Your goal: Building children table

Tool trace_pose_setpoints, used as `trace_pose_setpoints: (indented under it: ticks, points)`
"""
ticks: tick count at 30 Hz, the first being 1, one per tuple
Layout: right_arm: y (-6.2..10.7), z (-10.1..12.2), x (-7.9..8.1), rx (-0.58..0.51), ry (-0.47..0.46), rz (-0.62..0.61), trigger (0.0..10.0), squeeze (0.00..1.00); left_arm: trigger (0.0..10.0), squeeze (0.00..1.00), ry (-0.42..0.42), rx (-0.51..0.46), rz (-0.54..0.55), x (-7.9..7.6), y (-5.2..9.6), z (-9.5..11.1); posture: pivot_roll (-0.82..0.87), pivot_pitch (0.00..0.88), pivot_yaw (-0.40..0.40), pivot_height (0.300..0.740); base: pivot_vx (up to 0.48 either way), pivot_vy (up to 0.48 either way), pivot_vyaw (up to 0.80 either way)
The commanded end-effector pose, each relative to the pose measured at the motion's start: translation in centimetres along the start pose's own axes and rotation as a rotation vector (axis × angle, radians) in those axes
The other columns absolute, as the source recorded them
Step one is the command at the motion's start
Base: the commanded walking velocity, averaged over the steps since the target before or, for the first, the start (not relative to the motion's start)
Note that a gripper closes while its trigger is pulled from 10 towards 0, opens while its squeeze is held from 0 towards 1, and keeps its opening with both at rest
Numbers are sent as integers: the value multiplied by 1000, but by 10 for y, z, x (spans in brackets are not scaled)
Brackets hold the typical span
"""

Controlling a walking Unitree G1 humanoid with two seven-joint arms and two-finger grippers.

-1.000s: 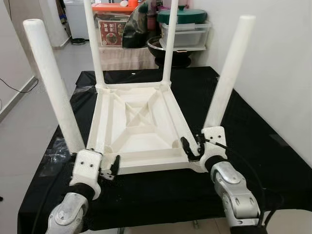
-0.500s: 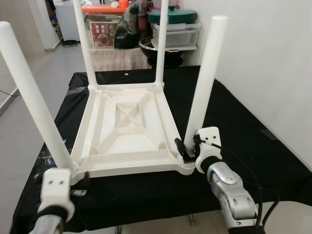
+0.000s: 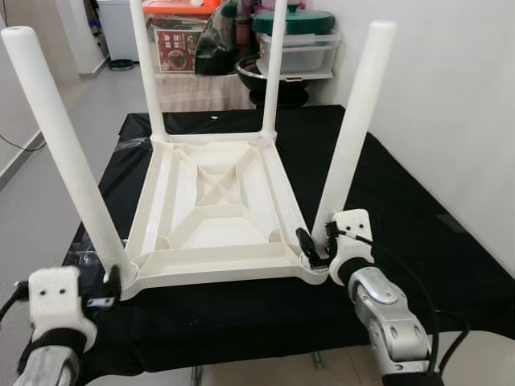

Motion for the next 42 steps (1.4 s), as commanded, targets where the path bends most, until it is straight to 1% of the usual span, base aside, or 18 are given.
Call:
trace_pose_setpoints:
  ticks: [1, 3, 5, 6, 8, 10, 11, 13, 19, 20, 21, 23, 24, 27, 30, 34, 38, 42]
  points:
    - [-1, -1, 3, 15, 3, 11, 10000, 0, 10000, 0, 23, 8, -92, -10, -6, -3, 57, 44, -41, 740, 0, 0, 0]
    - [-1, 0, 4, 15, 3, 11, 10000, 0, 10000, 0, 37, 10, -135, -16, -8, -3, 51, 45, -37, 740, 0, 0, 0]
    - [0, 0, 4, 15, 4, 10, 10000, 0, 10000, 0, 33, 8, -136, -17, -11, -4, 46, 46, -36, 740, 0, 0, 0]
    - [0, 0, 4, 13, 4, 9, 10000, 0, 10000, 0, 12, -2, -116, -13, -15, -2, 43, 48, -34, 740, 0, 0, 0]
    - [1, 1, 4, 12, 4, 8, 10000, 0, 10000, 0, 0, -8, -104, -10, -18, -1, 43, 48, -34, 740, 0, 0, 0]
    - [2, 2, 4, 10, 6, 8, 10000, 0, 10000, 0, -33, -32, -48, 2, -25, 3, 44, 50, -35, 740, 0, 0, 0]
    - [2, 2, 4, 10, 6, 8, 10000, 0, 10000, 0, -33, -32, -48, 2, -25, 3, 44, 50, -35, 740, 0, 0, 0]
    - [2, 3, 5, 8, 9, 9, 10000, 0, 10000, 0, -43, -53, -12, 11, -30, 6, 42, 51, -36, 740, 0, 0, 0]
    - [5, 10, 5, -10, 0, 4, 10000, 0, 10000, 0, -43, -82, 0, 14, -36, 10, 37, 53, -38, 740, 0, 0, 0]
    - [5, 10, 5, -14, -3, 3, 8039, 0, 9098, 0, -35, -85, -4, 12, -37, 10, 37, 53, -38, 740, 0, 0, 0]
    - [6, 11, 5, -20, -10, -4, 784, 0, 0, 0, -26, -86, -9, 9, -37, 10, 32, 54, -39, 740, 0, 0, 0]
    - [6, 11, 5, -20, -10, -4, 784, 0, 0, 0, -26, -86, -9, 9, -37, 10, 32, 54, -39, 740, 0, 0, 0]
    - [7, 11, 4, -22, -15, -10, 0, 0, 0, 0, -21, -87, -13, 7, -38, 9, 32, 54, -39, 740, 0, 0, 0]
    - [9, 12, 5, -29, -22, -10, 0, 0, 0, 0, 0, -65, -12, 3, -34, 0, 29, 55, -37, 740, 0, 0, 0]
    - [9, 13, 5, -33, -27, -5, 0, 0, 0, 0, 0, -50, 2, 4, -32, -6, 30, 57, -37, 740, 0, 0, 0]
    - [11, 21, 15, -56, -46, 34, 0, 0, 0, 0, -68, -51, 106, 26, -26, -4, 35, 57, -33, 740, 0, 0, 0]
    - [13, 25, 22, -68, -56, 62, 0, 0, 0, 0, -88, -54, 144, 33, -22, -2, 40, 56, -33, 740, 0, 0, 0]
    - [14, 35, 39, -93, -79, 126, 0, 0, 0, 0, -147, -50, 244, 54, -8, 2, 50, 54, -33, 740, 0, 0, 0]
Point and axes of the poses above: a point about 5 cm out from each wrist's last joint towards the gripper, its own y axis pointing back from the gripper into the wrist, its own z axis along the axis of the wrist's last joint, x = y × z, the point moved 2 cm from there along -y, pointing out of the wrist towards the gripper, and after that the axes turned 2 degrees about y, right-handed, at the moved point
